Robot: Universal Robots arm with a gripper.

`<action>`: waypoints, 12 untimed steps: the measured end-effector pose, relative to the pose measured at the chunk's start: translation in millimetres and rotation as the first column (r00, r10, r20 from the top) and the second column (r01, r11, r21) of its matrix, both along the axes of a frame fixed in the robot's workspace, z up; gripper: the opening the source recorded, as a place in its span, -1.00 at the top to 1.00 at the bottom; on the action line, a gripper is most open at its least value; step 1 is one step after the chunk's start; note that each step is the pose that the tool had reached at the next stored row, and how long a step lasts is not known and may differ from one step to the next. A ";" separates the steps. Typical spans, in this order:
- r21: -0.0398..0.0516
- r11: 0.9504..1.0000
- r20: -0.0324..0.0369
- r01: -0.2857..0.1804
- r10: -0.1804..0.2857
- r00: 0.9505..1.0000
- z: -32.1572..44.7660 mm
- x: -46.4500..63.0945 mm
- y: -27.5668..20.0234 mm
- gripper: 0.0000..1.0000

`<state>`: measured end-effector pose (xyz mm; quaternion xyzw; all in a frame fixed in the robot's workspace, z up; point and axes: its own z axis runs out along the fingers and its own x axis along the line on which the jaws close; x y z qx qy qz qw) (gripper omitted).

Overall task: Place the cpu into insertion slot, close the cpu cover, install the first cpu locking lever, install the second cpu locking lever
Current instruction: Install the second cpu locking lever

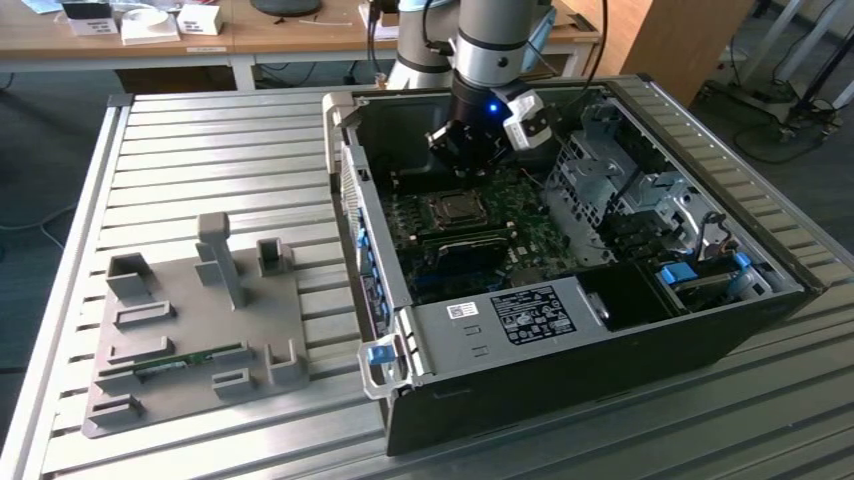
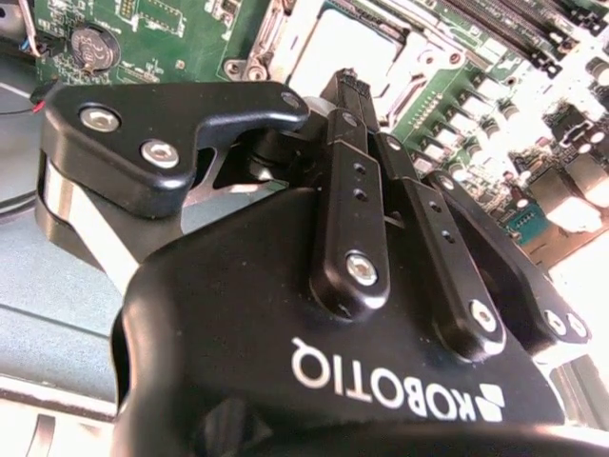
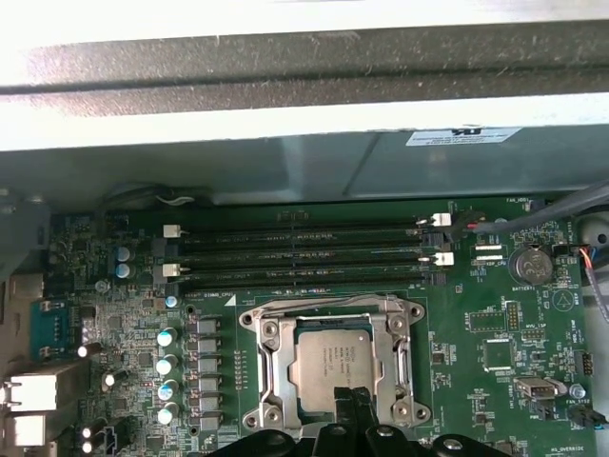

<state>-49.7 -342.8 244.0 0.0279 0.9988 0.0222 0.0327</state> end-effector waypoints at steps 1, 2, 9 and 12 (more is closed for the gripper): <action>0.000 1.000 0.000 0.000 0.000 1.000 0.1 0.0 0.0 0.79; 0.000 1.000 0.000 0.000 0.000 1.000 0.2 0.0 -0.2 0.79; 0.000 1.000 0.000 0.000 0.000 1.000 0.1 0.0 -3.1 0.79; 0.000 1.000 0.000 0.000 0.000 1.000 0.1 0.0 -5.8 0.79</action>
